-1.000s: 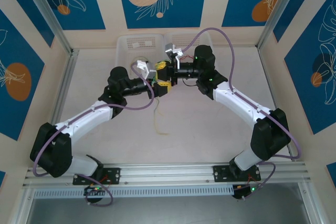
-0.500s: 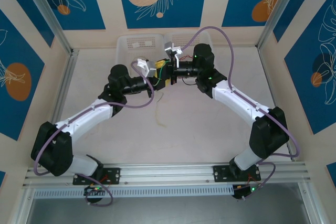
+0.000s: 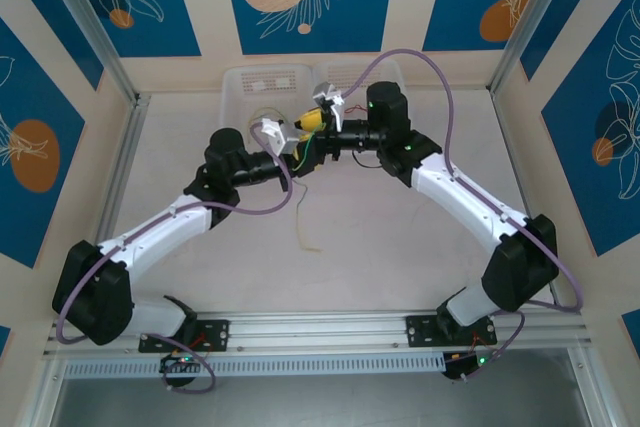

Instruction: Untangle the cables

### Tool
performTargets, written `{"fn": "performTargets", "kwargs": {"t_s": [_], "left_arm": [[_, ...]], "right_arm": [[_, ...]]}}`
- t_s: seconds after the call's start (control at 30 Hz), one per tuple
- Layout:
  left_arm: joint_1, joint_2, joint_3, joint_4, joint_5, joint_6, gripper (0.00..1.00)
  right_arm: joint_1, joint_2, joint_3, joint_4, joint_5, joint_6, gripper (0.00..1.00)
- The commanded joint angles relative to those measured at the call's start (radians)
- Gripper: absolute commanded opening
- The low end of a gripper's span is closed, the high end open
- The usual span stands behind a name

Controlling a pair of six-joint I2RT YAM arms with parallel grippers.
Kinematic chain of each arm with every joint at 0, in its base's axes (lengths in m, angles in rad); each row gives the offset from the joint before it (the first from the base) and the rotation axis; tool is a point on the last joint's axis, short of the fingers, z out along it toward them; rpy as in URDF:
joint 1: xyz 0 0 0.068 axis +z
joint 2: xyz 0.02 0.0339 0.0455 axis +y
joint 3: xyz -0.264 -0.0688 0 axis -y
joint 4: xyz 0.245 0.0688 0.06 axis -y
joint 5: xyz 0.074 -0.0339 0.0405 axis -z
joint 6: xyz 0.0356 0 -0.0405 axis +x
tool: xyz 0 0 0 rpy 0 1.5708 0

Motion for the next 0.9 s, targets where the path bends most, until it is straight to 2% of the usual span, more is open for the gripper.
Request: {"fn": "performTargets", "kwargs": {"t_s": [0.0,0.1,0.3,0.47,0.57,0.6,0.63,0.73,0.87], "left_arm": [[0.033,-0.002,-0.009,-0.037,-0.072,-0.015,0.00],[0.068,-0.028,-0.020,-0.039,-0.085,-0.021,0.00],[0.122,-0.057,-0.016,-0.076,-0.115,-0.008,0.00],[0.129,-0.080,0.002,-0.108,-0.135,0.014,0.00],[0.141,-0.092,0.031,-0.156,-0.171,0.029,0.00],[0.147,-0.094,0.044,-0.171,-0.196,0.031,0.00],[0.156,-0.094,0.057,-0.183,-0.220,0.030,0.00],[0.182,-0.092,0.098,-0.205,-0.281,0.019,0.00],[0.207,-0.065,0.197,-0.265,-0.345,0.017,0.00]], "right_arm": [[0.047,-0.115,-0.055,-0.103,-0.067,-0.104,0.76],[0.019,-0.183,-0.097,-0.121,-0.059,-0.121,0.85],[0.000,-0.266,-0.129,-0.208,-0.032,-0.206,0.87],[-0.031,-0.307,-0.155,-0.205,0.006,-0.189,0.87],[-0.056,-0.363,-0.211,-0.132,0.079,-0.142,0.88],[-0.069,-0.389,-0.240,-0.087,0.097,-0.117,0.98],[-0.086,-0.413,-0.277,-0.039,0.114,-0.084,1.00],[-0.154,-0.473,-0.351,0.069,0.097,0.012,0.99],[-0.205,-0.522,-0.395,0.101,0.108,0.079,0.99]]}}
